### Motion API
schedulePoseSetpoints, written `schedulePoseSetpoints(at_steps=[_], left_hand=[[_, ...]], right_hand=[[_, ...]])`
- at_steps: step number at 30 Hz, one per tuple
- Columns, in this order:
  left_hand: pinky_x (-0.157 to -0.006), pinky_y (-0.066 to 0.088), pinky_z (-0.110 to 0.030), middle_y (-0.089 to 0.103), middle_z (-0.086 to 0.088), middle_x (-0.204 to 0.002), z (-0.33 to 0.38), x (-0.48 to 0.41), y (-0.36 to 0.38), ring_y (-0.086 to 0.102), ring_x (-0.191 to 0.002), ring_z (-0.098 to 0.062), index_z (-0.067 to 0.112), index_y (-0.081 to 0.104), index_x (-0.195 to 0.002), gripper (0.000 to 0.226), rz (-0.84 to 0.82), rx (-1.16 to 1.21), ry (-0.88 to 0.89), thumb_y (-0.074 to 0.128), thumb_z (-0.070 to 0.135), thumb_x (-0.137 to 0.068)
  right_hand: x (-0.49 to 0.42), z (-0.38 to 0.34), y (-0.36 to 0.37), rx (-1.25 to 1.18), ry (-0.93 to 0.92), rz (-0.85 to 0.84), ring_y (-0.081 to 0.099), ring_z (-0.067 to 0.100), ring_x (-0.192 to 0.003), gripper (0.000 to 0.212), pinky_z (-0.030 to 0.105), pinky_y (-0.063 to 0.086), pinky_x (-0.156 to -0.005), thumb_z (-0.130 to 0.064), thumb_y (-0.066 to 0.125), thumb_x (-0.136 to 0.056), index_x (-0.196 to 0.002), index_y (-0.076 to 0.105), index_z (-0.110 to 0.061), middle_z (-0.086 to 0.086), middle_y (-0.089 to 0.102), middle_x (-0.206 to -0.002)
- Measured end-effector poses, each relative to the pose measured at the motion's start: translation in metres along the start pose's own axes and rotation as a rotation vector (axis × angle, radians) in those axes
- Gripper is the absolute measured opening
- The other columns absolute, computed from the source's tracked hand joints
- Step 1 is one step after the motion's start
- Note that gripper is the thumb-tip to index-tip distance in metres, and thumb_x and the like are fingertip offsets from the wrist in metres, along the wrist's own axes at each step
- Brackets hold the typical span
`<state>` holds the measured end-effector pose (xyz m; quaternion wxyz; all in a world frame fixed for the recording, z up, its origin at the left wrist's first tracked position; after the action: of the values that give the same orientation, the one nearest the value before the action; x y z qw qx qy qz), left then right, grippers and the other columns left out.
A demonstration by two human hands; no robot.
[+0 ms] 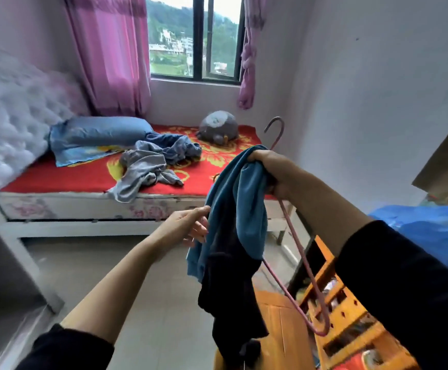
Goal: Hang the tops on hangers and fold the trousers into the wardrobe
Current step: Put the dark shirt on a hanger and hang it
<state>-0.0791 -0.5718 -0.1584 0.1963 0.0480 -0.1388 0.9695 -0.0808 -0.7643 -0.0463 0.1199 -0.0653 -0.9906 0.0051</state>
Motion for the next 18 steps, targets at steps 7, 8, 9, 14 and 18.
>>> schedulePoseSetpoints(at_steps=[7, 8, 9, 14, 18], left_hand=[[-0.078, 0.048, -0.009, 0.041, 0.011, -0.126, -0.006, 0.019, -0.045, 0.049, -0.113, -0.001, 0.051, 0.024, -0.127, 0.094, -0.201, -0.262, 0.190, 0.082, 0.059, -0.054], [-0.078, 0.047, -0.007, 0.039, 0.010, -0.126, -0.007, 0.020, -0.052, 0.048, -0.111, 0.000, 0.049, 0.023, -0.125, 0.092, -0.150, -0.342, 0.226, 0.081, 0.060, -0.055], [-0.082, 0.047, -0.012, 0.040, 0.007, -0.125, -0.008, 0.022, -0.059, 0.049, -0.110, -0.003, 0.045, 0.023, -0.123, 0.087, -0.093, -0.429, 0.252, 0.078, 0.062, -0.058], [-0.082, 0.050, -0.037, 0.048, 0.006, -0.107, -0.011, 0.023, -0.083, 0.052, -0.097, -0.014, 0.028, 0.036, -0.112, 0.070, 0.120, -0.789, 0.262, 0.062, 0.072, -0.064], [-0.075, 0.049, -0.038, 0.054, 0.002, -0.098, 0.001, 0.021, -0.100, 0.057, -0.092, -0.022, 0.022, 0.045, -0.100, 0.036, 0.246, -0.935, 0.373, 0.058, 0.049, -0.082]], right_hand=[[-0.045, -0.008, 0.073, 0.022, 0.032, 0.123, 0.060, 0.018, -0.063, 0.010, 0.022, 0.048, -0.039, -0.020, 0.054, -0.091, -0.085, 0.059, -0.014, 0.006, 0.063, -0.074], [-0.049, -0.007, 0.081, 0.020, 0.038, 0.123, 0.060, 0.018, -0.064, 0.011, 0.021, 0.048, -0.038, -0.020, 0.054, -0.092, -0.085, 0.059, -0.013, 0.007, 0.064, -0.074], [-0.052, -0.006, 0.089, 0.015, 0.043, 0.125, 0.061, 0.017, -0.063, 0.011, 0.021, 0.047, -0.038, -0.019, 0.053, -0.092, -0.084, 0.059, -0.013, 0.007, 0.063, -0.074], [-0.066, -0.006, 0.121, -0.086, 0.056, 0.137, 0.046, 0.008, -0.031, 0.016, 0.014, 0.032, -0.031, -0.016, 0.050, -0.094, -0.079, 0.055, -0.010, 0.004, 0.051, -0.062], [-0.074, -0.014, 0.149, -0.099, 0.066, 0.078, 0.034, 0.007, -0.030, 0.021, 0.015, 0.026, -0.029, -0.015, 0.046, -0.095, -0.076, 0.052, -0.011, 0.002, 0.043, -0.057]])
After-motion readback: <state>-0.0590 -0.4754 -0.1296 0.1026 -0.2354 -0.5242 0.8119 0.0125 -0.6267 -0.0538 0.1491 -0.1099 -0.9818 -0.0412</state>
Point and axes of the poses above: each hand's wrist, its own x-axis away from the middle knuckle, its own y-axis out of the palm, z = x × y, the point moved 7 cm from there along -x, towards the middle knuckle
